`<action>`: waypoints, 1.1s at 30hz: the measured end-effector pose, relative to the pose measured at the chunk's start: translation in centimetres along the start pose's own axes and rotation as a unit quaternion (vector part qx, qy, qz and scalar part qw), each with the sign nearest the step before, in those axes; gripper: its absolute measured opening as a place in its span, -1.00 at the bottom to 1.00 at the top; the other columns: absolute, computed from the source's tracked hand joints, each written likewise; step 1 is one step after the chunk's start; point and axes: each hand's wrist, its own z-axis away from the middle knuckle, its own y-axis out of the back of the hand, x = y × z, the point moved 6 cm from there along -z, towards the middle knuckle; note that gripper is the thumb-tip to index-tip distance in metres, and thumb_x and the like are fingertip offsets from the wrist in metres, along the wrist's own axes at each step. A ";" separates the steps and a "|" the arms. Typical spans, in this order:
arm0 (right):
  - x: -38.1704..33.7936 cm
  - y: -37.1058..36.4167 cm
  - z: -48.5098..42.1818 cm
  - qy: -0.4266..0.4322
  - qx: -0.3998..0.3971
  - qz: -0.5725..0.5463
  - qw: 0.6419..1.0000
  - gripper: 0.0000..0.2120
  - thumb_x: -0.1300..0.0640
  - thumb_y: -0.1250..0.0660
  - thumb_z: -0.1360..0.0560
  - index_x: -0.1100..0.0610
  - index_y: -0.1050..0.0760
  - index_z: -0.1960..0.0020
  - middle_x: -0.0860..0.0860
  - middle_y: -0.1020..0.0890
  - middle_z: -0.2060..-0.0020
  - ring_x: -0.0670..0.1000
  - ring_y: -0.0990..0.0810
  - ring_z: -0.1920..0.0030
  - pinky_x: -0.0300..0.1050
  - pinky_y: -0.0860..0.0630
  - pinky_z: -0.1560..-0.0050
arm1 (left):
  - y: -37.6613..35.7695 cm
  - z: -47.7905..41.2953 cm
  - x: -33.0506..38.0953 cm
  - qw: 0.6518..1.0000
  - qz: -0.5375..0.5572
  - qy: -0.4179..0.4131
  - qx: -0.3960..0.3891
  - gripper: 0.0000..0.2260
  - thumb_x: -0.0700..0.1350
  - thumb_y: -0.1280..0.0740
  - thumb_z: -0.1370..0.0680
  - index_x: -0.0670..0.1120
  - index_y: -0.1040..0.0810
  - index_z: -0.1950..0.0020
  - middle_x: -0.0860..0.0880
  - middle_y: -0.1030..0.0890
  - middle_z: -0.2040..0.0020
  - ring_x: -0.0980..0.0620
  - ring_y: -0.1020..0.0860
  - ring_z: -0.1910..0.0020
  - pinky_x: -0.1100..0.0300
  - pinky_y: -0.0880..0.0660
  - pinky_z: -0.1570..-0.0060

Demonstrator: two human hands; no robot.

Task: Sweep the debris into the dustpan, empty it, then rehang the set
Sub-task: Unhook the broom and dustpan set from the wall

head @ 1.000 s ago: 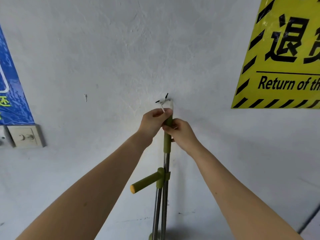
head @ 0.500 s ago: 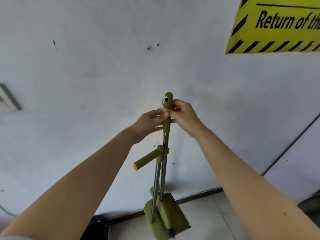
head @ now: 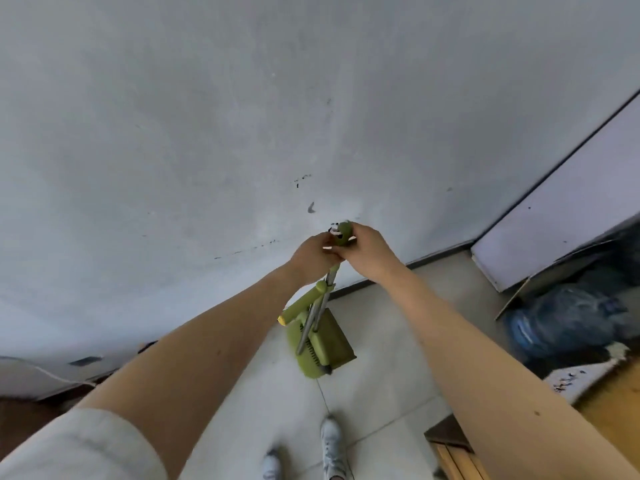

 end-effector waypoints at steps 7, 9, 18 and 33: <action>4.8 -3.8 0.3 -0.039 0.018 -0.012 0.999 -0.86 0.23 -0.38 -0.51 0.01 -0.51 0.03 -0.19 -0.62 0.12 -0.12 -0.61 0.09 -0.50 -0.42 0.18 | -5.0 -1.0 -9.5 0.996 -0.006 0.087 0.013 -0.67 -0.10 -0.29 -0.54 -0.10 -0.45 -0.30 -0.02 -0.51 -0.25 -0.04 -0.50 -0.20 0.13 -0.43 -0.15; 4.7 -4.3 -0.3 -0.023 0.008 -0.010 1.000 -0.88 0.13 -0.41 -0.49 -0.02 -0.50 0.03 -0.20 -0.62 0.12 -0.25 -0.59 0.10 -0.44 -0.43 0.13 | -6.1 -0.8 -13.1 0.990 -0.043 0.132 0.002 -0.70 -0.18 -0.26 -0.53 -0.10 -0.48 -0.27 -0.06 -0.52 -0.27 -0.07 -0.50 -0.21 0.17 -0.41 -0.12; 6.3 -7.1 -0.8 0.025 -0.062 -0.002 0.998 -0.84 -0.03 -0.34 -0.52 -0.12 -0.34 0.05 -0.20 -0.54 0.20 -0.25 -0.56 0.19 -0.27 -0.49 0.20 | -9.5 -1.1 -20.5 0.952 -0.241 0.187 0.016 -0.69 0.04 -0.24 -0.57 -0.10 -0.39 -0.23 -0.08 -0.56 -0.14 -0.15 -0.49 -0.20 -0.03 -0.34 -0.15; 7.9 -7.7 -1.9 -0.052 0.083 -0.238 0.966 -0.94 0.40 -0.15 -0.43 0.36 -0.37 0.11 -0.01 -0.44 0.42 -0.24 -0.49 0.50 -0.46 -0.40 0.40 | -10.5 -2.3 -19.1 0.940 -0.307 0.147 0.030 -0.71 0.04 -0.12 -0.63 -0.15 -0.37 -0.20 -0.13 -0.56 -0.08 -0.17 -0.48 -0.13 -0.07 -0.30 -0.18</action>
